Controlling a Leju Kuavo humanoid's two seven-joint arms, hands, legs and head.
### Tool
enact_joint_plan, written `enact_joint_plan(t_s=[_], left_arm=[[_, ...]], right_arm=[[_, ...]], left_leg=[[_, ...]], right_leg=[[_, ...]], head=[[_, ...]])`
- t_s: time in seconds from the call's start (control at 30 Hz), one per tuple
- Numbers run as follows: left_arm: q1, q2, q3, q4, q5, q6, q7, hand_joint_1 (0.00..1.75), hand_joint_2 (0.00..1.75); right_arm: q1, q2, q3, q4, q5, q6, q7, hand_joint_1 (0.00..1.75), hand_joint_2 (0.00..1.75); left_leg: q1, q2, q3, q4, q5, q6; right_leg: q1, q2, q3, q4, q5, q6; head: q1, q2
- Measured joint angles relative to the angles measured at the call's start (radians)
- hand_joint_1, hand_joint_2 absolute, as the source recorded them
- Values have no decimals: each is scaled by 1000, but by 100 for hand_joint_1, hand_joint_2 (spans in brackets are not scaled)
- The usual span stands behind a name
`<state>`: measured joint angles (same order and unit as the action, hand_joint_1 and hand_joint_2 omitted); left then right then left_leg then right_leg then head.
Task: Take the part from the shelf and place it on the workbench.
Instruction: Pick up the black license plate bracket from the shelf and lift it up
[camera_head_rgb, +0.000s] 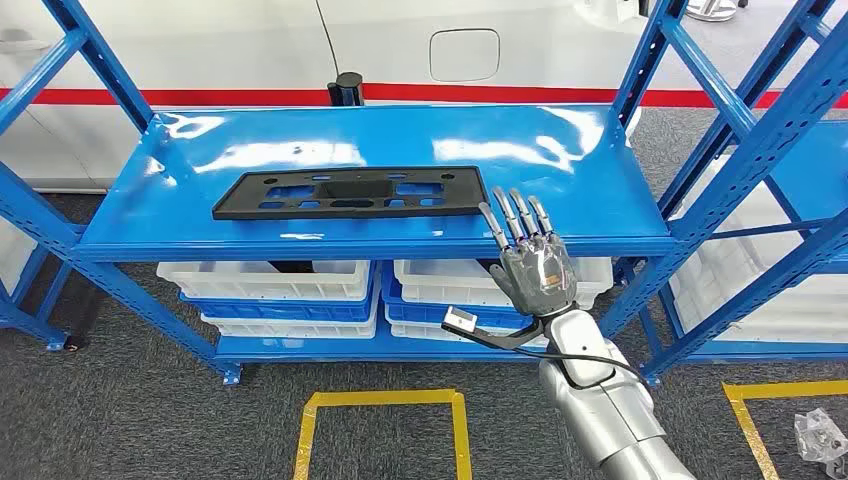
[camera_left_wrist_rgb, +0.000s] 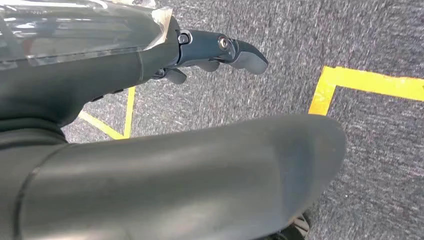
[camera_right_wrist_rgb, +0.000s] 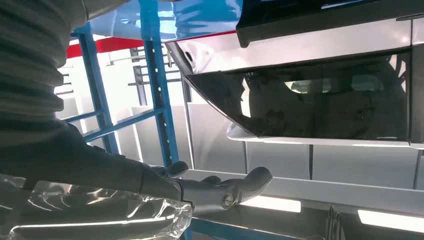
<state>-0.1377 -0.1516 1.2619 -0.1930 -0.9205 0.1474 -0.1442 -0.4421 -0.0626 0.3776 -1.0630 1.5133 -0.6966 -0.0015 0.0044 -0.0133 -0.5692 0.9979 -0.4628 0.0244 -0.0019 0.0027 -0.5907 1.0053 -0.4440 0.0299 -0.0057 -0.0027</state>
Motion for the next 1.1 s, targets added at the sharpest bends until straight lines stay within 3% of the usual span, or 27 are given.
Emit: enact_joint_plan(t_s=[0.37,0.57,0.67,0.73,0.83,0.87,0.9,0.93,1.0,1.03,1.1], left_arm=[[0,-1,0,0,-2,0,0,0,0],[0,0,0,0,-3,0,0,0,0],[0,0,0,0,-4,0,0,0,0],[0,-1,0,0,-4,0,0,0,0],[0,-1,0,0,-5,-1,0,0,0],[0,-1,0,0,-5,-1,0,0,0],[0,-1,0,0,-5,-1,0,0,0],[0,-2,0,0,-5,-1,0,0,0],[0,-2,0,0,-7,1,0,0,0],[0,-2,0,0,-8,2,0,0,0],[-1,-1,0,0,-10,6,1,0,0]], right_arm=[[-9,14,-15,28,6,0,-16,0,175],[-12,21,-21,42,12,-1,-16,0,175],[-13,24,-27,44,13,-1,-16,0,175],[-16,25,-30,45,13,-1,-17,0,175],[-15,24,-32,48,13,-2,-17,0,175],[-13,23,-32,50,13,-2,-17,0,175],[-11,23,-32,52,13,-2,-17,0,175],[-10,22,-32,53,13,-2,-17,0,175],[-11,21,-33,55,13,-2,-17,0,175],[-11,23,-33,55,14,-2,-17,0,175],[-10,25,-34,57,15,-2,-17,0,175]], left_leg=[[-5,0,0,0,1,-5],[-11,0,-2,8,-6,8],[-9,2,3,-2,0,17],[-2,6,13,-17,8,24],[3,8,17,-21,10,26],[4,8,17,-21,8,25],[6,8,18,-20,7,22],[10,7,20,-19,4,18],[15,5,25,-14,-6,4],[15,5,27,-11,-12,-5],[13,6,28,-9,-20,-19]], right_leg=[[-5,0,1,0,0,0],[-11,0,3,-3,1,3],[-11,0,4,-5,2,10],[-9,-1,-19,41,-22,12],[-14,-1,-117,234,-93,11],[-17,-1,-140,274,-102,16],[-20,-1,-143,277,-95,25],[-24,-2,-126,238,-73,36],[-30,-3,-52,95,-20,56],[-31,-2,-21,38,-3,56],[-26,2,2,0,0,37]], head=[[0,0],[0,0],[0,0],[2,0],[5,0],[5,0],[5,0],[5,0],[6,0],[6,0],[6,0]])
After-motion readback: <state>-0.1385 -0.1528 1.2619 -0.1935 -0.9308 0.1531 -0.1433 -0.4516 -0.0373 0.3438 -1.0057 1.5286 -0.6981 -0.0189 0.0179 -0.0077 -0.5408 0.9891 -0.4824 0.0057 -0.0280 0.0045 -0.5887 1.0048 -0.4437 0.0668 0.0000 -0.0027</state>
